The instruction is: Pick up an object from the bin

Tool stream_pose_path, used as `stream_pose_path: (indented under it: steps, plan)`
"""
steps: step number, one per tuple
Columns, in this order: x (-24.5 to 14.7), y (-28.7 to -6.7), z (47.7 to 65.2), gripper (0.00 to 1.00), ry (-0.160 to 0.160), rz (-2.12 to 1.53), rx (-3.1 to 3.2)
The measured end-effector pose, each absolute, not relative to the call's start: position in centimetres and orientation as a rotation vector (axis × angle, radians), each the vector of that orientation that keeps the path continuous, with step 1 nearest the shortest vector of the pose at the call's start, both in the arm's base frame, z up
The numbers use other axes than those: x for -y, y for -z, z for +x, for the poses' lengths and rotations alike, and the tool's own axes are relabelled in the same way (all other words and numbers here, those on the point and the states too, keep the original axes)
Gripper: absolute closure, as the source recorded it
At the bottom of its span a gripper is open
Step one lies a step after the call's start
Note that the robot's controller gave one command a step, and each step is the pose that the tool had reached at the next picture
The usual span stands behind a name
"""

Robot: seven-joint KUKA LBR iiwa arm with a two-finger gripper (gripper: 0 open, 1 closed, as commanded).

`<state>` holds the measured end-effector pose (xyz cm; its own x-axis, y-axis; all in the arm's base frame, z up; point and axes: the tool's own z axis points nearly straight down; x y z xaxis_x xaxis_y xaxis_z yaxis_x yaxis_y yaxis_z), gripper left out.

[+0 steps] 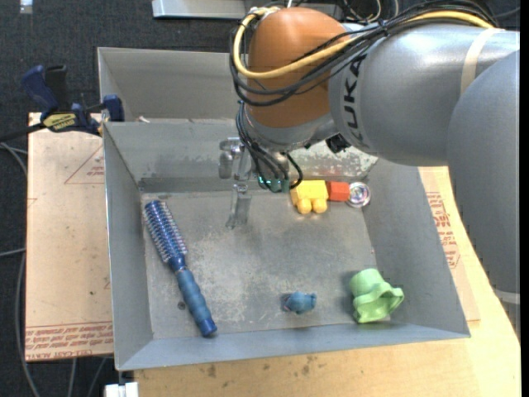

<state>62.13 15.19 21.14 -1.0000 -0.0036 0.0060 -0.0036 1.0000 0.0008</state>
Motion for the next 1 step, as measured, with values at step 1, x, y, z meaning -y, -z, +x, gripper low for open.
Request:
stream_pose_path:
  steps: [1]
  plan:
    - [-25.24,-9.18,60.82,0.0,0.005,0.64,3.077]
